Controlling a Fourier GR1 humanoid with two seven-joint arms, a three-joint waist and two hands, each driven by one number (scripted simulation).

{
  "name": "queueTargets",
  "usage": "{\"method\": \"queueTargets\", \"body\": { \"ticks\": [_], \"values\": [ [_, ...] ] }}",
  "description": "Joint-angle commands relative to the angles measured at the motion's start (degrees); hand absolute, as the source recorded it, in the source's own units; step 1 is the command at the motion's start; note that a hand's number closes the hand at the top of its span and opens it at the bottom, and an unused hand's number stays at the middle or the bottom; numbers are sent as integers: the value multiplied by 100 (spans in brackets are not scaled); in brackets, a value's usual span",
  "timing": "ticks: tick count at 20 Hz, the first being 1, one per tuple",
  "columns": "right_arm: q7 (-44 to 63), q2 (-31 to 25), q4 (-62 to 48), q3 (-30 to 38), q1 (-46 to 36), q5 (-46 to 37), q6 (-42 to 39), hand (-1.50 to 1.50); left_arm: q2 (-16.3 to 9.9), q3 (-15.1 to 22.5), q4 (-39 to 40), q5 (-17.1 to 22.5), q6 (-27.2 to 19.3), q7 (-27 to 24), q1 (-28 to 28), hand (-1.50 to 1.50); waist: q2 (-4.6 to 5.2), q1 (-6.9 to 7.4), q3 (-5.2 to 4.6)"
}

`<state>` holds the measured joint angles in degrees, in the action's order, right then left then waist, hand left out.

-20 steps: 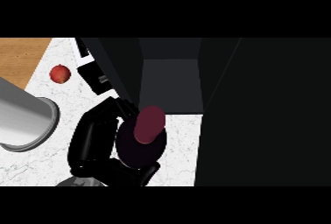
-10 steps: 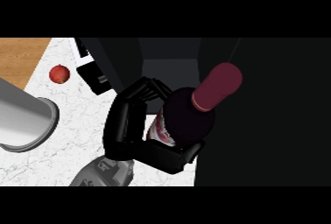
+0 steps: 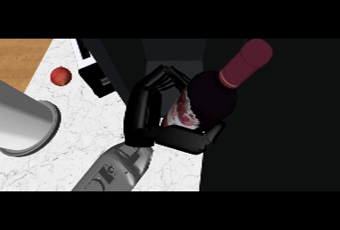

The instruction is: Pick up the wine, place it into the cabinet and close the cabinet

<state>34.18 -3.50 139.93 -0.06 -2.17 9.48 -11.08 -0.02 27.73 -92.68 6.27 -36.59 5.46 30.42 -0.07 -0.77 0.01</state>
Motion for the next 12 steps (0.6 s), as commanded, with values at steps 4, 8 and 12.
{"method": "queueTargets", "body": {
  "ticks": [4,8,12],
  "values": [
    [275,66,622,-192,-2,230,100,-150,2,387,432,259,-670,-124,517,150,1,-10,-1],
    [308,43,596,-103,-77,315,140,-150,2,76,886,805,-582,-665,551,150,8,-19,-1],
    [671,61,760,-447,-315,0,324,-150,2,239,962,1267,-424,-1496,-110,150,8,-14,-7]
  ]
}}
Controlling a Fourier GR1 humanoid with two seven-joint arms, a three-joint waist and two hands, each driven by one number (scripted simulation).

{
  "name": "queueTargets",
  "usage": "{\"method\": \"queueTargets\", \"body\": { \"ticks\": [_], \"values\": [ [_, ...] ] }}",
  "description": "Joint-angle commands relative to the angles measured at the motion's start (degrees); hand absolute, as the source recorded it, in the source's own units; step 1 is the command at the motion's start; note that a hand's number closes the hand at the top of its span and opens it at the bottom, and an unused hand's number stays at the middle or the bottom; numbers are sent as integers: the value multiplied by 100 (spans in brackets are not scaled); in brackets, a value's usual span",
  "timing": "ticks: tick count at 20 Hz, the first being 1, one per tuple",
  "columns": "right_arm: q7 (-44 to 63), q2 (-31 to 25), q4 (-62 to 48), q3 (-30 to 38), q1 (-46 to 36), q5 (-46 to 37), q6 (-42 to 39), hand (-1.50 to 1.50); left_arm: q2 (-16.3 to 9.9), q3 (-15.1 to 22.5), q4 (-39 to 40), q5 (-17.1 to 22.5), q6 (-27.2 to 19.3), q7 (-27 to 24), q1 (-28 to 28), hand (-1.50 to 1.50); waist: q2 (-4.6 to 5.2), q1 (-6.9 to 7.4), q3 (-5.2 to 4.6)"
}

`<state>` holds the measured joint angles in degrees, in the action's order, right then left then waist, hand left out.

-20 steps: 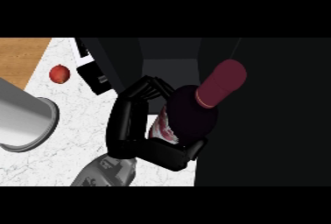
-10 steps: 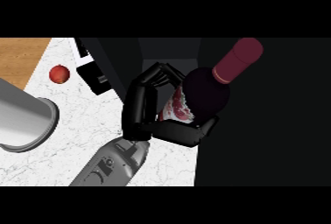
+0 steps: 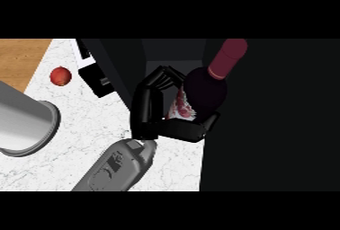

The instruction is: Pick up the wine, place it into the cabinet and close the cabinet

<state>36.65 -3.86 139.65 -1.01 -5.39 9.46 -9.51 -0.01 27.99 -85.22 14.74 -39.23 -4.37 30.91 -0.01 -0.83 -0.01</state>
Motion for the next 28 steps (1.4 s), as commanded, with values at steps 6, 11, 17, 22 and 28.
{"method": "queueTargets", "body": {
  "ticks": [6,11,17,22,28],
  "values": [
    [267,-139,810,359,232,628,-17,-150,1,-167,975,377,395,-995,-142,150,3,-4,1],
    [432,-99,708,241,-101,554,169,-150,1,136,1208,-124,-48,-989,-159,150,-8,37,1],
    [-32,-98,614,359,496,627,-199,-150,-1,-51,1722,217,-62,-1592,-12,150,0,5,2],
    [410,-94,873,234,164,612,40,-150,1,-485,2177,474,246,-1922,146,150,0,2,-2],
    [223,-32,964,150,511,644,-65,-150,-99,-1069,2542,544,585,-1822,619,150,2,-42,2]
  ]
}}
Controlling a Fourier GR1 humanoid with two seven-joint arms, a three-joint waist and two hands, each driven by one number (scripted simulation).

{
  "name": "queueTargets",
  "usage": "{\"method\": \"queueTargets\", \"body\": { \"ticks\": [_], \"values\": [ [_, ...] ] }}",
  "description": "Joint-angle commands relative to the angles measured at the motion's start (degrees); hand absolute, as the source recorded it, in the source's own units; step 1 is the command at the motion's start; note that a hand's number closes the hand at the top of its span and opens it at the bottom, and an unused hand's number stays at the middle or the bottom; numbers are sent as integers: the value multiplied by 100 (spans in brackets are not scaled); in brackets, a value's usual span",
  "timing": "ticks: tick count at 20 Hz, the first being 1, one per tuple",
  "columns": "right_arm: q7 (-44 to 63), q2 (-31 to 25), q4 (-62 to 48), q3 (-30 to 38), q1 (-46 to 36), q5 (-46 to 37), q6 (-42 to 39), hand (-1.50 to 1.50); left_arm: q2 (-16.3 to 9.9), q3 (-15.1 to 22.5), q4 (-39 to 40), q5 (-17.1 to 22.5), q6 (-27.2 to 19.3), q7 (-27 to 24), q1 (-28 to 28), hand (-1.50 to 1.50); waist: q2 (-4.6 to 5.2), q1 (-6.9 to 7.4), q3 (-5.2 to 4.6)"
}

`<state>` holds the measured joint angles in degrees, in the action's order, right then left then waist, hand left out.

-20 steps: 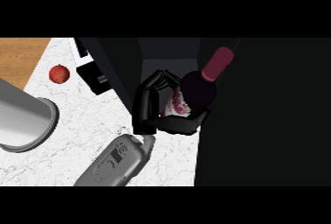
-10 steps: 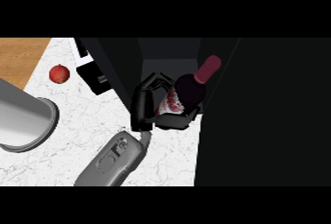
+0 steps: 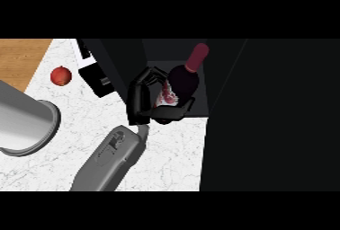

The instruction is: Pick up the wine, place it into the cabinet and close the cabinet

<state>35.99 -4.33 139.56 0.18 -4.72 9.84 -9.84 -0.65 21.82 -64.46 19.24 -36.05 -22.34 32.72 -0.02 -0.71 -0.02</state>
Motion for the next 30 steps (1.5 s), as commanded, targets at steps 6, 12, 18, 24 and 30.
{"method": "queueTargets", "body": {
  "ticks": [6,12,18,24,30],
  "values": [
    [276,209,481,-360,-158,61,235,-150,63,-489,1267,388,631,-201,677,150,18,-26,-3],
    [393,216,771,-318,23,210,288,-150,18,-869,2029,358,634,-75,1404,150,16,-54,-2],
    [279,110,790,-73,178,463,103,-150,63,-1151,2794,544,906,-706,1561,150,28,-100,-1],
    [-148,282,504,-352,391,225,-50,-150,63,-1167,3448,427,274,-1041,2361,150,47,-190,0],
    [171,140,581,-251,209,309,10,-150,2,-1614,4104,281,445,-1446,2630,150,36,-100,-1]
  ]
}}
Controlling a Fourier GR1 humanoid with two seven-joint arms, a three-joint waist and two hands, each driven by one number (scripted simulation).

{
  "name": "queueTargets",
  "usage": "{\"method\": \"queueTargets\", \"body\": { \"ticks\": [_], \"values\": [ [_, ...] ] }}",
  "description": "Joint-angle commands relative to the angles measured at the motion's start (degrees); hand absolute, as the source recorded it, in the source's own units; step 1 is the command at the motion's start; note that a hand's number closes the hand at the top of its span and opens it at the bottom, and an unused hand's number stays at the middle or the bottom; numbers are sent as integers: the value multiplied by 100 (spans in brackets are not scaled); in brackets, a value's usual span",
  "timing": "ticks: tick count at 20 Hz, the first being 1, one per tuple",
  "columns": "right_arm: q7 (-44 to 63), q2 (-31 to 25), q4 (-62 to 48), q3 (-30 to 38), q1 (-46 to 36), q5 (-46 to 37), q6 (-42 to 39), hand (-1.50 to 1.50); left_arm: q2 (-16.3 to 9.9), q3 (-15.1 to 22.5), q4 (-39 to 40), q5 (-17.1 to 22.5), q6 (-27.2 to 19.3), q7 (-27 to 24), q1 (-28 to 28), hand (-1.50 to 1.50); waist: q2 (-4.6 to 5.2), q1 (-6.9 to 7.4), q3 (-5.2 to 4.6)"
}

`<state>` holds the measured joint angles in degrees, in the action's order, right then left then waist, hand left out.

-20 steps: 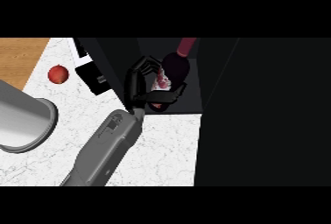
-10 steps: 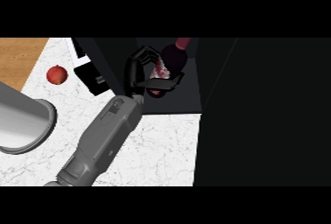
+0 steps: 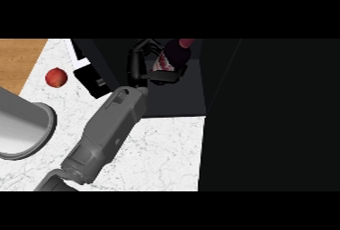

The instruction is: Pick up the wine, place it into the cabinet and close the cabinet

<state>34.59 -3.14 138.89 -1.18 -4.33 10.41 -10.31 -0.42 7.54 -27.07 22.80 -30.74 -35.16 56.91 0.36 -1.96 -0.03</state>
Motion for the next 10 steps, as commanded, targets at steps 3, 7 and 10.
{"method": "queueTargets", "body": {
  "ticks": [3,7,10],
  "values": [
    [82,126,566,-308,390,102,-38,-150,39,-318,739,94,87,-442,447,150,24,-63,0],
    [-18,36,388,-1,166,352,-30,-150,-4,-677,1087,281,257,-302,631,150,39,-66,2],
    [68,111,416,-199,134,236,20,-150,40,-758,964,756,231,-308,560,150,23,-116,0]
  ]
}}
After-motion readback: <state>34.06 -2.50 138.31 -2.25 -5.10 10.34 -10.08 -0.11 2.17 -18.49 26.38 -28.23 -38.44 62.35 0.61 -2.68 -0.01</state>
